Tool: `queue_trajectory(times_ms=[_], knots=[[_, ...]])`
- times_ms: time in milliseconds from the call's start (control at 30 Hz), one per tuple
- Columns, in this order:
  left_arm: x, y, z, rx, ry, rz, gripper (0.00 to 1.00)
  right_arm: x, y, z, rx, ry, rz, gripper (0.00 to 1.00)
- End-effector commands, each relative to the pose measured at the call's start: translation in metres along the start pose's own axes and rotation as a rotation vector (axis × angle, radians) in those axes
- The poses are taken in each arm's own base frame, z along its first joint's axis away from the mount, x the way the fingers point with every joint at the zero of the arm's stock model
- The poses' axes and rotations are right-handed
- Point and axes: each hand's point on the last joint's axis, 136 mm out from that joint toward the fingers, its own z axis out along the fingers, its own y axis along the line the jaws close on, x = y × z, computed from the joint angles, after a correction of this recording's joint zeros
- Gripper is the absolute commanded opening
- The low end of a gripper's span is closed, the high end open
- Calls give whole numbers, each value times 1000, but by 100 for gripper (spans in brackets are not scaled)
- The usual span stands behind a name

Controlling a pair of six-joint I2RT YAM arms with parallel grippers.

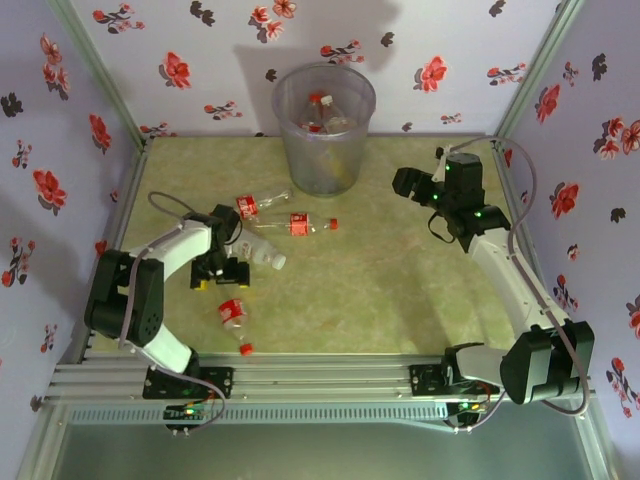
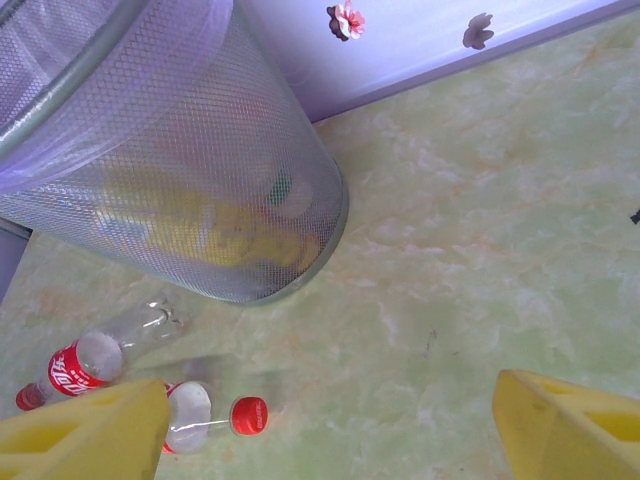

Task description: Put the plastic bottles in the bin

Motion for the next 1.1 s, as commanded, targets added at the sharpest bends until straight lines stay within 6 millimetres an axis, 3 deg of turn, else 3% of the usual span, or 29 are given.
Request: queue_trajectory(times_ms=[0,300,433,600,700,800,967,1067], knots=[[-3,-6,1,18,4,-6,85,-12,5,-7,-21,-41,6,85],[-7,-7,-6,35,-36,-40,59,-12,3,-7,-12,-42,4,85],[-13,-9,-23,61,-90,-55,46,-12,3,-8,-9,-41,-2,85],[-26,-13,-63,112,-196,-70,42,-11,2,-10,-5,-43,-2,85],[-32,-13,-103,144,-278,-70,40,-9,1,-11,-2,-36,2,85],[-48,-17,-155,200,-417,-60,34,-9,4,-13,-14,-34,15,85],[-82,-25,-255,292,-691,-16,27,-5,10,-15,-55,-19,53,85],[-104,-33,-316,378,-894,-1,17,0,13,-16,-74,-4,76,85]])
